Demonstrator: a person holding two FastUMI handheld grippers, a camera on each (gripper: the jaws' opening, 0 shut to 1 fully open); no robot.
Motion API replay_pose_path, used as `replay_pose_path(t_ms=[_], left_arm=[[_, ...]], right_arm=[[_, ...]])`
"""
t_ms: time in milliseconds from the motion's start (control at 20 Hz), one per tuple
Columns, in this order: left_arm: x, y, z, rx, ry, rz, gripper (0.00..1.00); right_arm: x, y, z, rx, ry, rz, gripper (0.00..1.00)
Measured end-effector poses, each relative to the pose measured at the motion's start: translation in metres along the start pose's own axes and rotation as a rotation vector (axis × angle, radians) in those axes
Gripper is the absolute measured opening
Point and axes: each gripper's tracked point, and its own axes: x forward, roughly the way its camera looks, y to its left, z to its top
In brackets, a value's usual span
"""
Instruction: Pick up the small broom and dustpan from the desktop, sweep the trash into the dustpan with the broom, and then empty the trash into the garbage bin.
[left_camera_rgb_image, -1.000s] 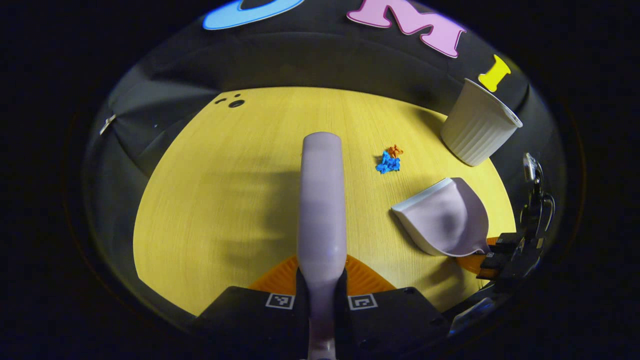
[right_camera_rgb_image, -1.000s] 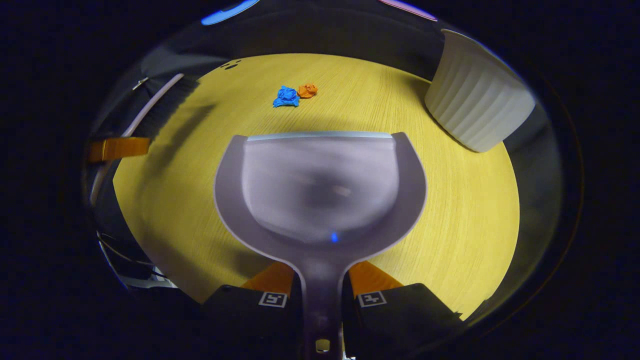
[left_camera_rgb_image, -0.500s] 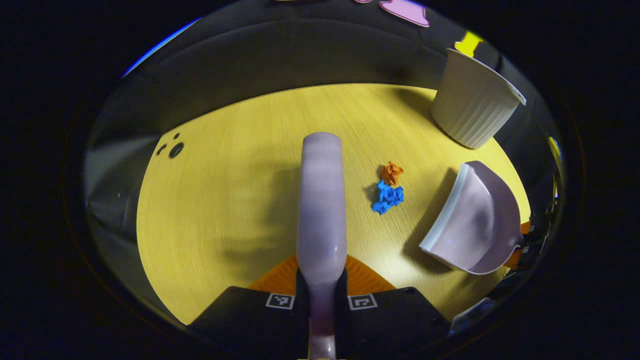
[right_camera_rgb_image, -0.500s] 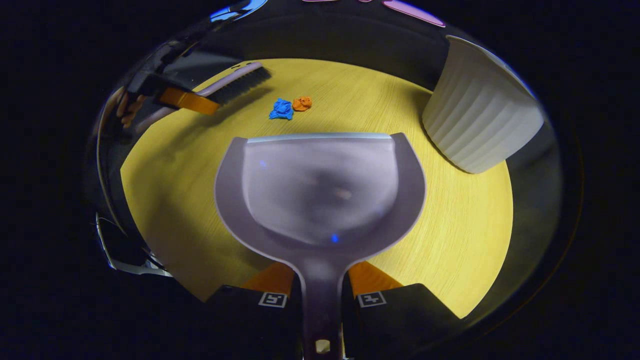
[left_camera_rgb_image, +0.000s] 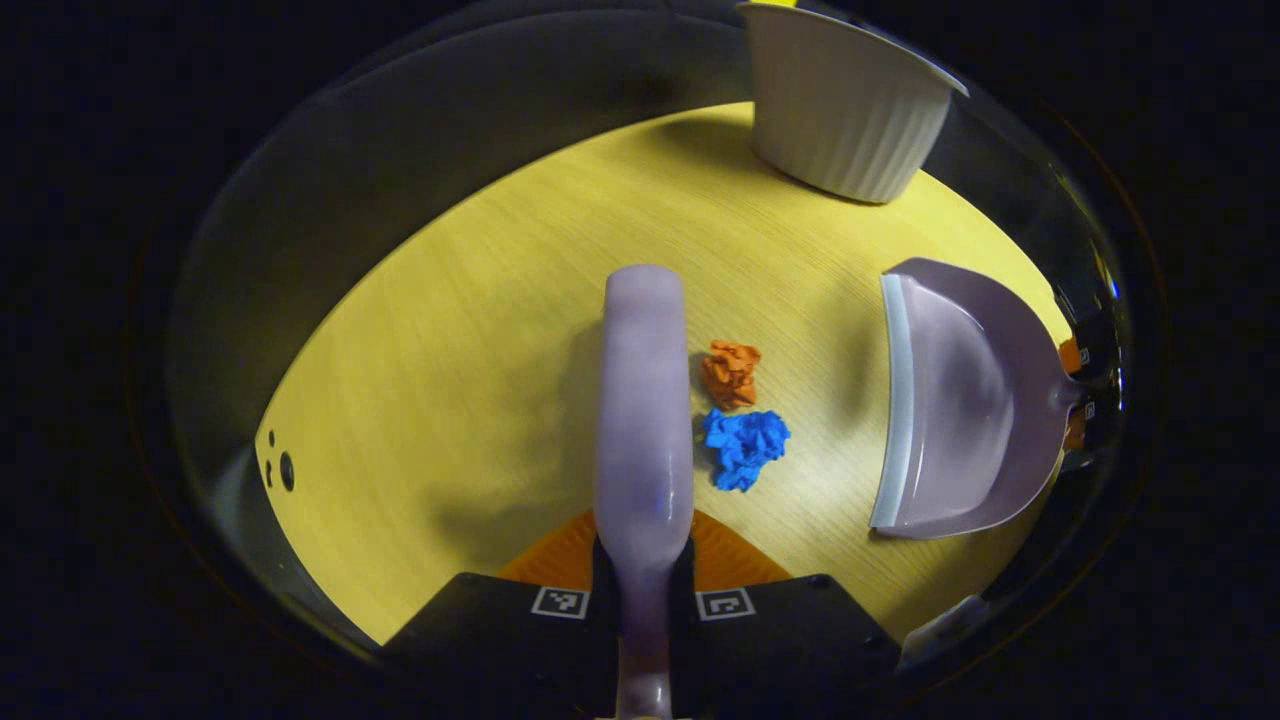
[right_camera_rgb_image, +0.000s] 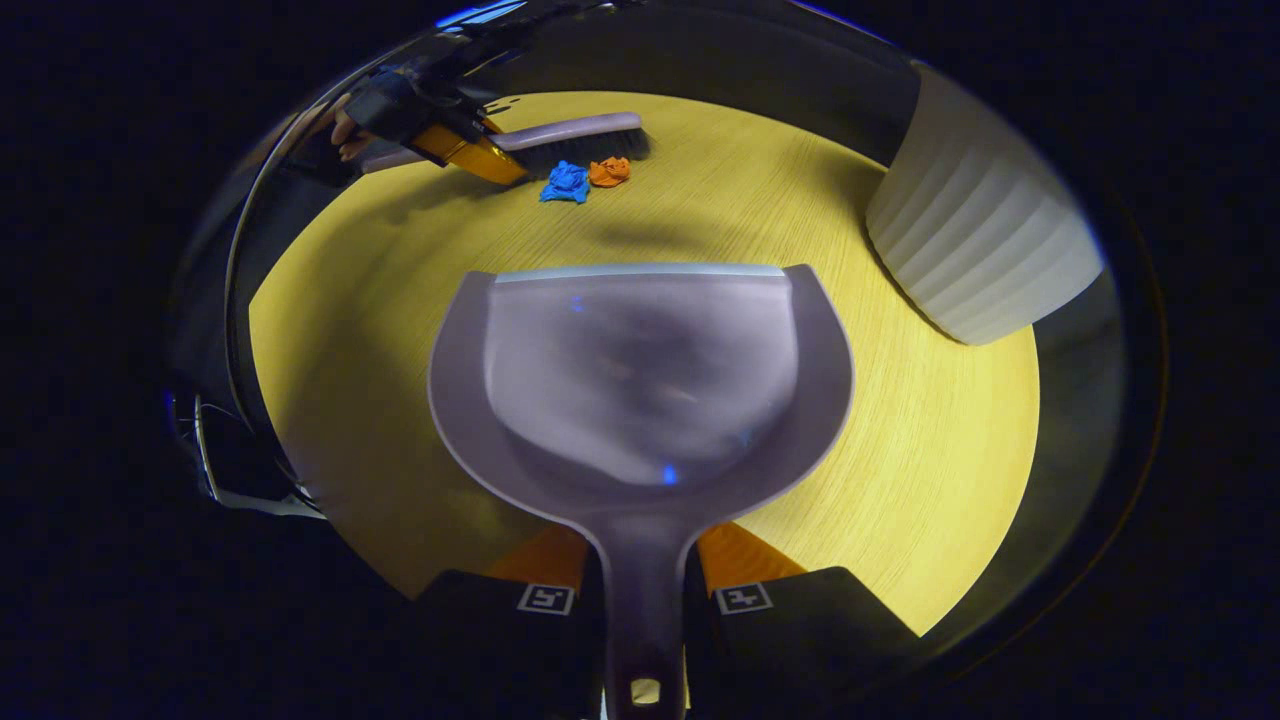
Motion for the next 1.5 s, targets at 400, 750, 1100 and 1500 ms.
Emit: replay_pose_path(t_ms=[400, 750, 1100, 1500], left_arm=[[-0.007, -0.090, 0.009, 0.151, 0.034, -0.199, 0.25], [-0.020, -0.171, -0.005, 0.083, 0.078, -0.356, 0.25], [-0.063, -0.182, -0.014, -0.127, -0.056, -0.294, 0.25], [-0.149, -0.146, -0.087, -0.384, -0.253, -0.120, 0.24]], right_arm=[[-0.016, 0.003, 0.027, -0.075, -0.003, -0.001, 0.36], [-0.023, 0.005, 0.045, -0.095, -0.046, -0.011, 0.36], [-0.006, -0.008, 0.050, -0.124, -0.075, -0.018, 0.36], [-0.008, -0.006, 0.054, -0.117, -0.113, -0.046, 0.36]])
